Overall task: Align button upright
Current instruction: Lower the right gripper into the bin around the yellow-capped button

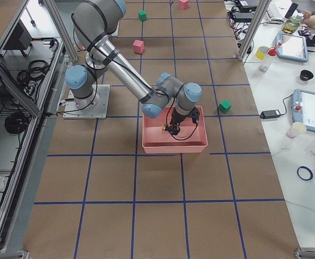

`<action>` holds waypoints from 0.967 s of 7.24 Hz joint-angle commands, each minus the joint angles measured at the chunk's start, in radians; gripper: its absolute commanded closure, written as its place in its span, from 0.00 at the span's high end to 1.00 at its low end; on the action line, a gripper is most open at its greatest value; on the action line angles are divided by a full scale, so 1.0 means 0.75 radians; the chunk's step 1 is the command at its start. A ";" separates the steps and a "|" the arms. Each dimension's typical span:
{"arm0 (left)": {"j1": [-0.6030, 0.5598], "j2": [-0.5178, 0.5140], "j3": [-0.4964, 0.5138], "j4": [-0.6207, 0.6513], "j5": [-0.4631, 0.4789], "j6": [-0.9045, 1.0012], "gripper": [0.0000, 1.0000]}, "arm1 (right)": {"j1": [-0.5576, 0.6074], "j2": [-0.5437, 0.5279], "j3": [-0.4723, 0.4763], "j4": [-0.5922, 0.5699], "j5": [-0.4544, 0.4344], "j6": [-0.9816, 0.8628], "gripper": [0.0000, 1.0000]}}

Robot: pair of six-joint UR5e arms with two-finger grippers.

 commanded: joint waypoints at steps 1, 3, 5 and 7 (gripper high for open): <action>0.000 0.001 0.001 0.000 0.000 0.000 1.00 | 0.000 -0.019 -0.028 0.062 -0.009 0.004 0.00; 0.000 0.001 0.001 0.000 0.000 0.000 1.00 | 0.006 -0.129 -0.112 0.258 -0.021 0.010 0.00; 0.000 0.001 0.001 0.000 0.000 0.000 1.00 | 0.016 -0.144 -0.208 0.371 -0.017 0.024 0.00; 0.000 0.001 0.001 0.000 0.000 0.000 1.00 | 0.016 -0.127 -0.162 0.345 -0.019 -0.035 0.95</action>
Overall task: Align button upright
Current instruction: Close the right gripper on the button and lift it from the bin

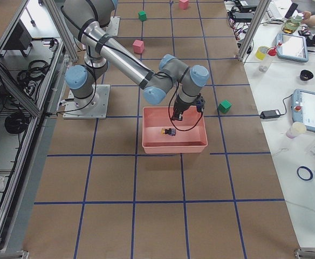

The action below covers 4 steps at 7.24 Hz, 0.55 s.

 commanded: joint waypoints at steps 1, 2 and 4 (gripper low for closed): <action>0.000 -0.001 -0.002 0.000 0.000 0.000 1.00 | 0.000 0.006 0.083 -0.030 -0.017 -0.121 1.00; 0.000 0.001 0.000 0.000 0.000 0.000 1.00 | -0.008 0.006 0.139 -0.035 -0.015 -0.241 1.00; 0.006 0.001 0.000 0.000 0.000 0.000 1.00 | -0.008 0.017 0.156 -0.165 -0.015 -0.283 1.00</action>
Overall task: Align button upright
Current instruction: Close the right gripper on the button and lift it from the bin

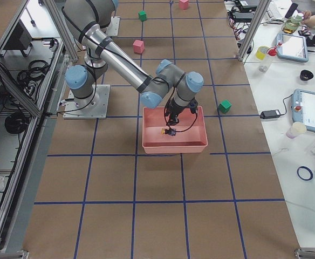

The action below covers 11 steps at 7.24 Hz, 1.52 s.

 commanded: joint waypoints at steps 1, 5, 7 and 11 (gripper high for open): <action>0.015 0.001 -0.002 0.000 -0.003 0.000 1.00 | -0.005 0.037 0.041 -0.173 -0.002 -0.036 1.00; 0.019 0.001 -0.002 0.000 -0.003 -0.002 1.00 | -0.032 0.070 0.143 -0.258 -0.004 0.166 1.00; 0.019 0.001 0.000 0.002 -0.003 0.000 1.00 | -0.036 0.080 0.172 -0.260 -0.006 0.173 0.93; 0.019 0.001 -0.002 0.002 -0.005 0.000 1.00 | -0.042 0.078 0.158 -0.254 -0.008 0.173 0.00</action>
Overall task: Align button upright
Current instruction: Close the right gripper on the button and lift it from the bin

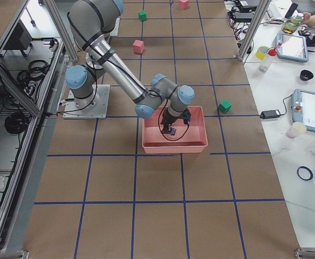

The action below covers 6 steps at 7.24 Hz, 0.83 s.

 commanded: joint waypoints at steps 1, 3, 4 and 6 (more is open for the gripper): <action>0.001 0.000 -0.001 -0.002 0.000 0.000 1.00 | -0.001 -0.021 -0.031 0.013 -0.006 0.009 0.00; 0.001 0.000 -0.001 -0.002 0.002 0.000 1.00 | 0.001 -0.078 -0.117 0.117 -0.028 0.009 0.00; 0.001 0.000 -0.001 -0.002 0.002 0.000 1.00 | 0.003 -0.090 -0.188 0.217 -0.014 0.009 0.00; 0.005 0.000 -0.001 -0.002 0.002 0.000 1.00 | 0.014 -0.095 -0.303 0.328 -0.012 0.038 0.00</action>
